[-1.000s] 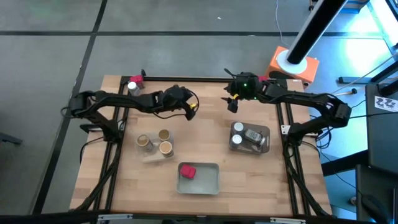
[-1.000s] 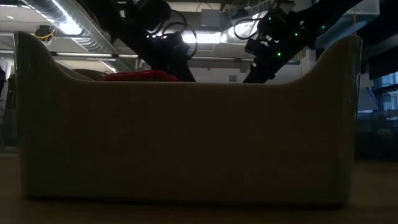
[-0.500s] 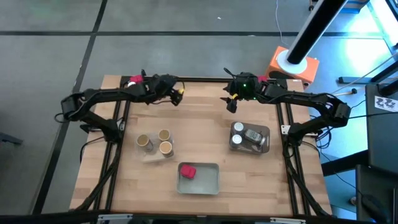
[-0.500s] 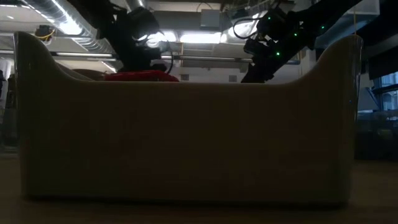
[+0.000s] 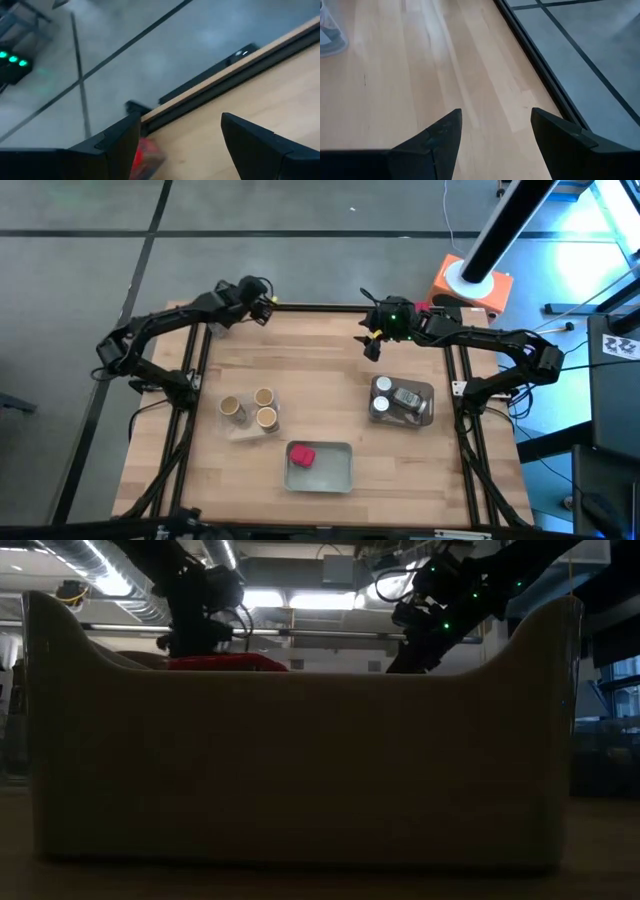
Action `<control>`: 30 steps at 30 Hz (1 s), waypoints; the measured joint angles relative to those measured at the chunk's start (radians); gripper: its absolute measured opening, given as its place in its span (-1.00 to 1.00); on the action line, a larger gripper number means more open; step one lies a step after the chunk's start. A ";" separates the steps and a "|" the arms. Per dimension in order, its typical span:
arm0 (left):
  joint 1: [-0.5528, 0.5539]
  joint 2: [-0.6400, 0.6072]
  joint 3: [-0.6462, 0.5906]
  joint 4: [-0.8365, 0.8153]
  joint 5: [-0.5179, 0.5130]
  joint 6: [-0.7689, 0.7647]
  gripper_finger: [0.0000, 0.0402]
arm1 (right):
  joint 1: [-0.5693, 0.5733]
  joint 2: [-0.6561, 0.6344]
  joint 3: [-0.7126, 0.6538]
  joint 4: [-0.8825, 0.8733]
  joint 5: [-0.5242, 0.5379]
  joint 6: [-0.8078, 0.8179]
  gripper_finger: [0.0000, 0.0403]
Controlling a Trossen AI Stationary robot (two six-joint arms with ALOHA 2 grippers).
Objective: Sort spices by type
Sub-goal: Put the white seasoning bottle into the black bin
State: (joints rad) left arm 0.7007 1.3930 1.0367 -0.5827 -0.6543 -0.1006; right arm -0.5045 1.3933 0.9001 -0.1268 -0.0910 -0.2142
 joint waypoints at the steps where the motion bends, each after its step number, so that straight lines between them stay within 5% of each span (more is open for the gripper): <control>1: 0.011 0.000 0.022 -0.035 -0.005 -0.005 0.32 | 0.000 0.000 0.000 -0.003 0.000 0.000 0.19; 10: 0.117 0.017 0.182 -0.263 -0.015 -0.049 0.32 | 0.000 0.000 0.000 -0.006 -0.006 -0.007 0.19; 18: 0.154 0.151 0.378 -0.553 -0.014 -0.080 0.32 | 0.000 0.000 0.000 -0.006 -0.006 -0.026 0.19; 30: 0.185 0.339 0.388 -0.821 0.003 -0.207 0.32 | 0.000 0.000 0.000 -0.012 -0.007 -0.026 0.19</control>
State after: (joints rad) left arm 0.8856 1.7319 1.4250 -1.4034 -0.6516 -0.3078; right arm -0.5041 1.3933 0.9001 -0.1387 -0.0982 -0.2406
